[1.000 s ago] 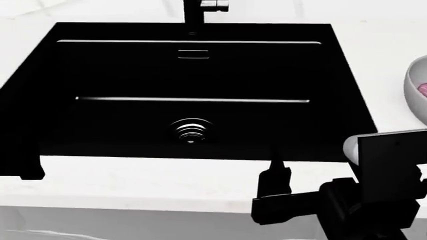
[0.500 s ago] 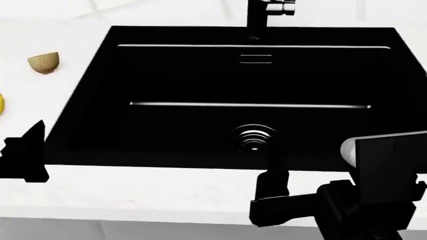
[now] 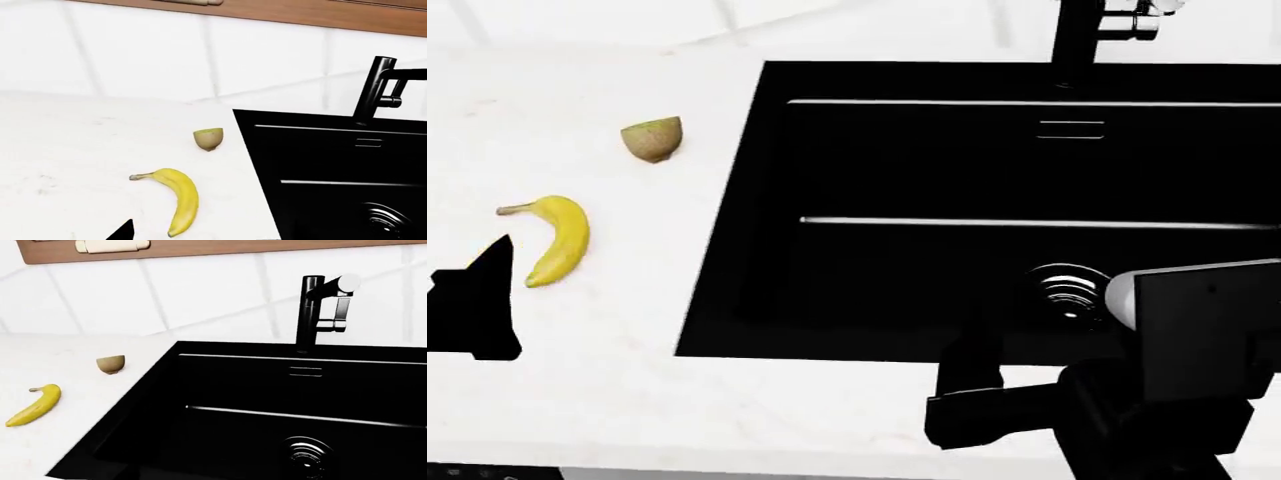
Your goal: There is a mixed pile of frozen fruits and vegetables on the counter. Locate all the frozen vegetables and place the items in a bowl on the counter. Take all the frozen fruits and defrost them in a running sink.
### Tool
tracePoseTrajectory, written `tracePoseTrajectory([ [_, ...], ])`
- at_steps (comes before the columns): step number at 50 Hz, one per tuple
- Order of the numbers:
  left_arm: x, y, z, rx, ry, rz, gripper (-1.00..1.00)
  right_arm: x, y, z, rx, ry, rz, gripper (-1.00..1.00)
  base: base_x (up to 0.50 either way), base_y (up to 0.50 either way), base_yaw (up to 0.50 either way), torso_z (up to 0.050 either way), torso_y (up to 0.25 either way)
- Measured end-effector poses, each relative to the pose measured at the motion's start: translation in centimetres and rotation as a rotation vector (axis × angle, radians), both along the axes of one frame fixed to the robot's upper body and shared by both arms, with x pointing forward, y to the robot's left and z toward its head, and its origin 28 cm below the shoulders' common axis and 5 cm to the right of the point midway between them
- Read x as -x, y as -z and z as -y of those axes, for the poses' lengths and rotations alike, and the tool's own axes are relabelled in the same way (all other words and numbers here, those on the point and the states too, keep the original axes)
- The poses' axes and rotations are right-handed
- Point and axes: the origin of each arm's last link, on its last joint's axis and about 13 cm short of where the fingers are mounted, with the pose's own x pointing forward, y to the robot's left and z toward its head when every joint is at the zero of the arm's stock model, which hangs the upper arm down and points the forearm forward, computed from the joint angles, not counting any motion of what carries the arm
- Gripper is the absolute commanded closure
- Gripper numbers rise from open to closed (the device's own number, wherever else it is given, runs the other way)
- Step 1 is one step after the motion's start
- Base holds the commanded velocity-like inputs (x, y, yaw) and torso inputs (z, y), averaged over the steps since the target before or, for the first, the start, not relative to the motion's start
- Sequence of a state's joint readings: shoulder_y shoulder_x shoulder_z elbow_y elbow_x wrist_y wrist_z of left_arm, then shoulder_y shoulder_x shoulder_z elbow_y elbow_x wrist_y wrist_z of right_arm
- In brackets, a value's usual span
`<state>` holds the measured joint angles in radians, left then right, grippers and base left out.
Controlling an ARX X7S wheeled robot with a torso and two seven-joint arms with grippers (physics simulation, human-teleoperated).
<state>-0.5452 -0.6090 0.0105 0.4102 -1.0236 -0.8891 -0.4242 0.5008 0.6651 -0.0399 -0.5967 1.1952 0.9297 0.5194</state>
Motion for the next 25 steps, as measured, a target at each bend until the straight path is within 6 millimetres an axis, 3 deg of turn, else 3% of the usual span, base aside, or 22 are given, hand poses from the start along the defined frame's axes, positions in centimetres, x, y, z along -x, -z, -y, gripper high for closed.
tracePoseTrajectory([
  [19,-0.42,-0.24,0.23,-0.013,0.009,-0.004,-1.00,-0.63,-0.15,0.02,-0.003,-0.004,0.001,-1.00,0.13,0.49,0.00,0.000,0.000],
  [25,-0.49,-0.33,0.24,-0.017,0.010,-0.004,-1.00,-0.62,-0.30,0.07,0.000,-0.003,0.005,-1.00,0.29,0.24,0.00,0.000,0.000],
])
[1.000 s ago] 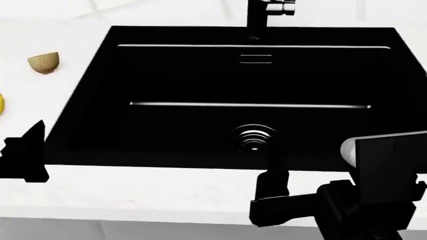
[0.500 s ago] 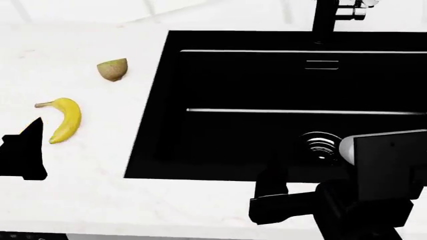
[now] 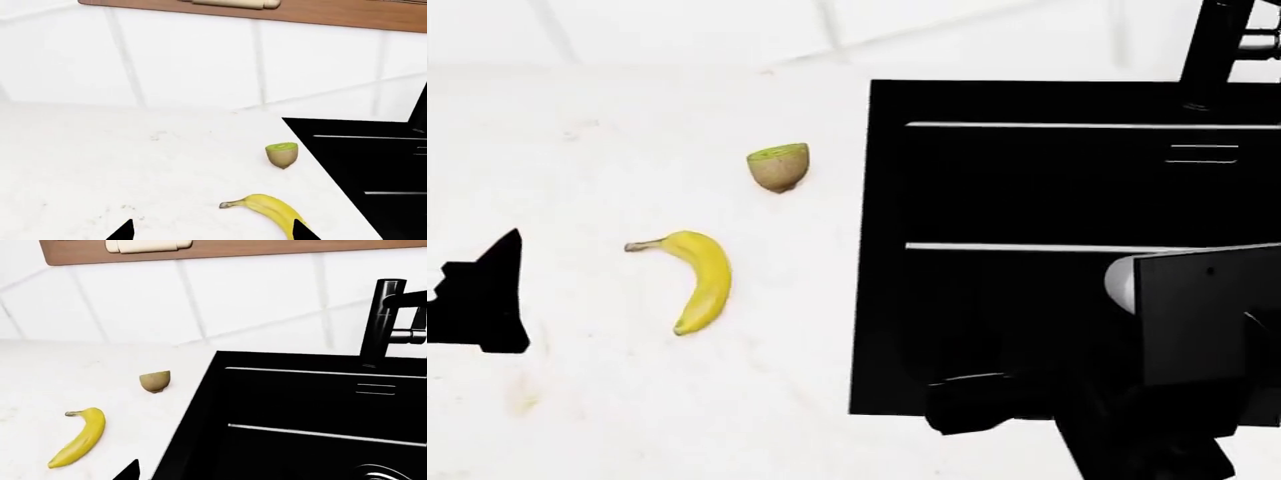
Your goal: There is a mixed pile of frozen fruits and vegetables on the counter. Locate all the frozen vegetables and place the items in a bowl on the counter. Take all the frozen fruits and defrost them in a running sink.
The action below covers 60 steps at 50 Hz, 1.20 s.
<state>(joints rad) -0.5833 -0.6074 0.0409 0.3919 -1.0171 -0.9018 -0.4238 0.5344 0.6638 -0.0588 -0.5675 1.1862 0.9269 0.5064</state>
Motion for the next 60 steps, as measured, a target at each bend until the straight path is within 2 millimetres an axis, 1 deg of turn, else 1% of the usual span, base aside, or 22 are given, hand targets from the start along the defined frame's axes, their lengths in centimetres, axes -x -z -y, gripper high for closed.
tracePoseTrajectory([
  [18,-0.1,0.1,0.2,0.004,0.007,-0.006,-1.00,0.2,0.2,0.3,0.003,0.018,-0.009,-1.00,0.26,0.00,0.00,0.000,0.001],
  [32,-0.4,0.5,0.1,0.010,0.002,-0.013,-1.00,-0.1,0.7,0.2,0.002,0.008,-0.027,-1.00,0.20,0.00,0.00,0.000,0.000],
  [49,-0.4,0.5,0.1,0.009,0.002,-0.014,-1.00,-0.2,0.2,0.2,0.000,0.006,-0.030,-1.00,0.12,0.00,0.00,0.000,0.001],
  [56,-0.5,0.7,0.1,0.011,-0.002,-0.018,-1.00,-0.7,0.0,0.0,-0.009,0.008,-0.043,-1.00,0.00,0.00,0.00,0.000,0.000],
  [60,-0.6,0.8,0.1,0.012,-0.001,-0.021,-1.00,-1.6,-0.2,-0.3,-0.016,-0.008,-0.067,-1.00,0.00,0.00,0.00,0.000,0.000],
])
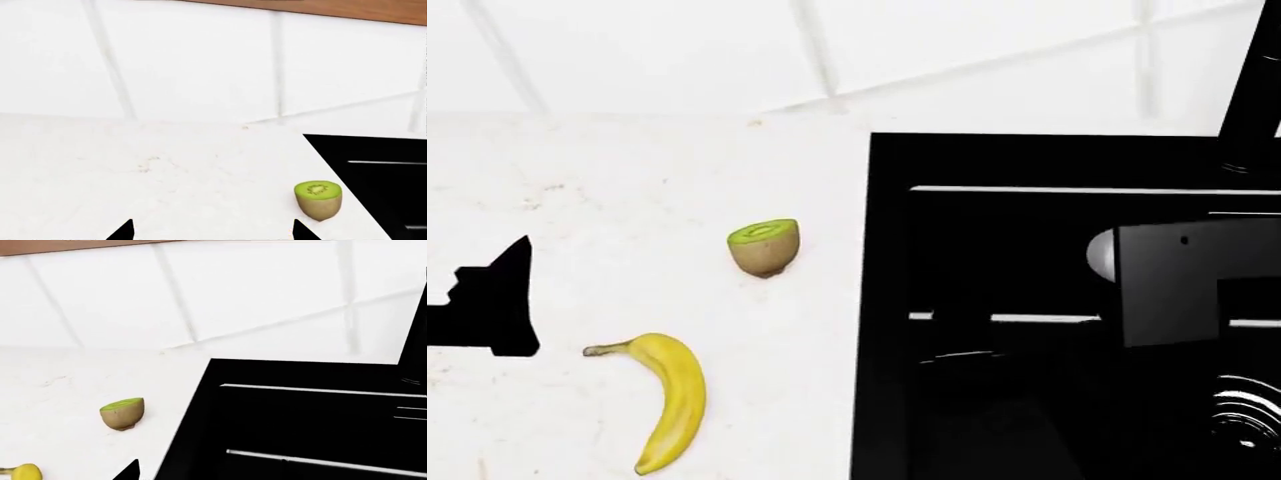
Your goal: There is a mixed pile of frozen fruits and vegetables on the counter. Locate all the frozen vegetables and place the items in a bowl on the counter. Take all the frozen fruits and defrost them in a running sink.
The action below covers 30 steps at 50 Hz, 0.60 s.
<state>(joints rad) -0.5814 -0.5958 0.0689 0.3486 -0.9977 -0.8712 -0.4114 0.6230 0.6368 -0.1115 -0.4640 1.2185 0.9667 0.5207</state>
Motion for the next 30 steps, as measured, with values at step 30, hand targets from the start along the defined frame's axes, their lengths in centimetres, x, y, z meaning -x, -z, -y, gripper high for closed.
tracePoseTrajectory([
  [30,0.0,0.8,0.4,-0.002,0.019,-0.017,-1.00,-15.1,-0.1,-5.3,-0.034,-0.273,-0.169,-1.00,0.00,0.00,0.00,0.000,0.000],
])
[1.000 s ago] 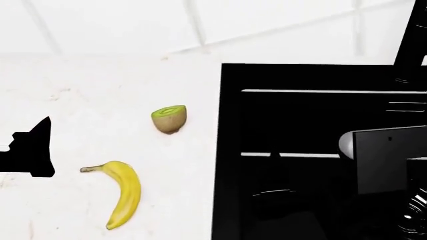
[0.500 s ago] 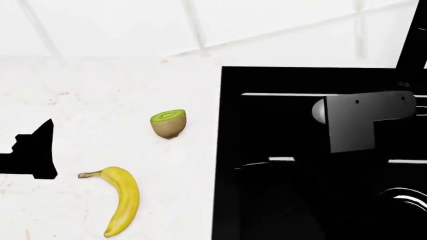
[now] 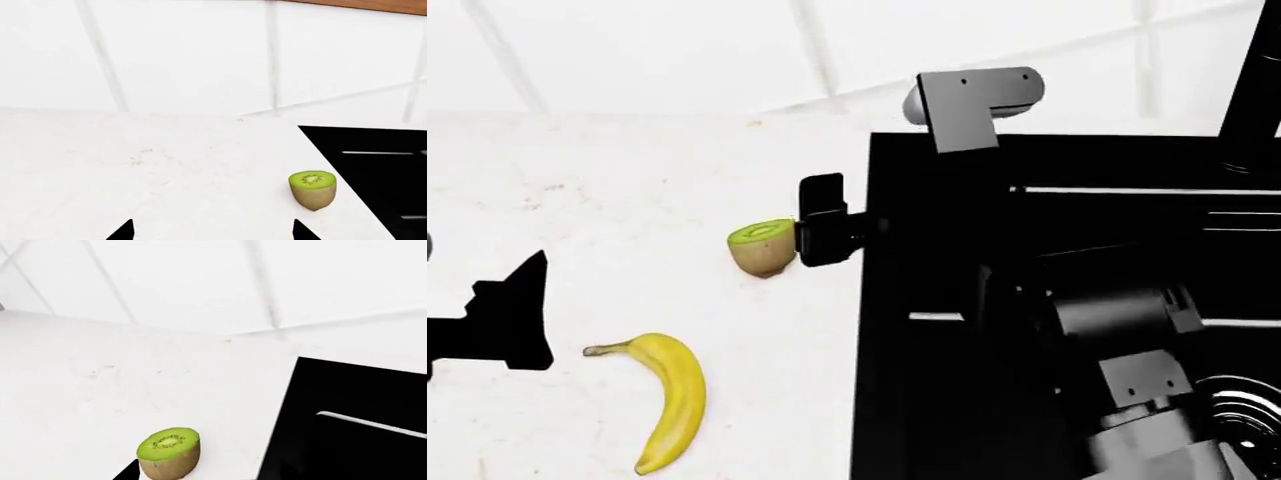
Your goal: There is a mixed pile of frozen fruits and vegetables on the counter. Locate all the frozen vegetables and place the items in a bowl on the counter. Take all the frozen fruits and defrost them in a running sink.
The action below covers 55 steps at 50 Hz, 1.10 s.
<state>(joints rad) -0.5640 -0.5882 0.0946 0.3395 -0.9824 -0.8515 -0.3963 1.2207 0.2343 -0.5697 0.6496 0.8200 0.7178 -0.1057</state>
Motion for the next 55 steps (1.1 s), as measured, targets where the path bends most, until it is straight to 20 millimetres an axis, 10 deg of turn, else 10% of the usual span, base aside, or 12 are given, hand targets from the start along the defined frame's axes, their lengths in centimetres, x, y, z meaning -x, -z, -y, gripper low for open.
tracePoseTrajectory([
  [55,0.1,0.9,-0.3,0.016,0.062,0.077,-1.00,-3.2,-1.5,-3.5,0.046,-0.210,0.015,-1.00,0.00,0.00,0.00,0.006,-0.048],
])
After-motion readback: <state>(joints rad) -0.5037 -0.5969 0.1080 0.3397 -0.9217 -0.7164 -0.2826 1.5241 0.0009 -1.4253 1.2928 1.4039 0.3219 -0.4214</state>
